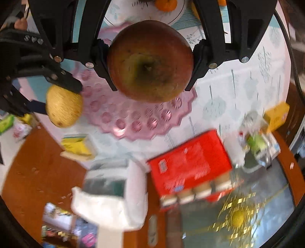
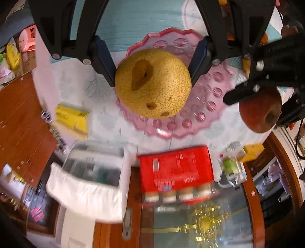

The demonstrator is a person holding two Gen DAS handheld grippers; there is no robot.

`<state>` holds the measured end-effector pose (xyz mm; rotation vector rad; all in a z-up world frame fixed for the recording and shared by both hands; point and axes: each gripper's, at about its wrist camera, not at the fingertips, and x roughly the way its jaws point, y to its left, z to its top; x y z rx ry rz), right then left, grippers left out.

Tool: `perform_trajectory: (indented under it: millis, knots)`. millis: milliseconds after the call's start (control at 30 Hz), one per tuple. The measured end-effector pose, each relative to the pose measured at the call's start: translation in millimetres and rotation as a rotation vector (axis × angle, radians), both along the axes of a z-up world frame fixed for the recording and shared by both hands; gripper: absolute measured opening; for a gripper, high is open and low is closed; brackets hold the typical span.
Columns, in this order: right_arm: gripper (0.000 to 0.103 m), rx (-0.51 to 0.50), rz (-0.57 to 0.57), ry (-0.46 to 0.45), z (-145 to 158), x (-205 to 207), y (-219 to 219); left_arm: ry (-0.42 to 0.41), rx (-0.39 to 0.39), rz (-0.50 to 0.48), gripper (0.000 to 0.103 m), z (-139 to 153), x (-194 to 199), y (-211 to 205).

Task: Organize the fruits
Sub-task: 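Lower the pear into the pink bowl with the right tool while the left tool releases the apple there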

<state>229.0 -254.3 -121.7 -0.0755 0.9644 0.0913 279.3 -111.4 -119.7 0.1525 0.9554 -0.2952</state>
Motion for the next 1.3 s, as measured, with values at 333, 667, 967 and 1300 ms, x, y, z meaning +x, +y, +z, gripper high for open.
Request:
perform_trajectory:
  millis: [333,667,967,1300]
  knots:
    - [0.073,-0.039,0.117,0.072,-72.0,32.5,9.5,0.107,0.032,0.108,0.066,-80.2,36.4,-5.7]
    - [0.075,-0.024,0.152,0.108,-102.0,50.1,10.5,0.141,0.051,0.102,0.066,-110.8,47.3,-16.4]
    - [0.075,-0.052,0.173,0.087,-105.0,53.0,16.8,0.141,0.036,0.113,0.067,-120.2,48.4,-14.1]
    - [0.081,-0.024,0.181,0.111,-102.8,51.3,15.0,0.15,-0.029,0.112,0.096,-105.4,45.9,-7.4]
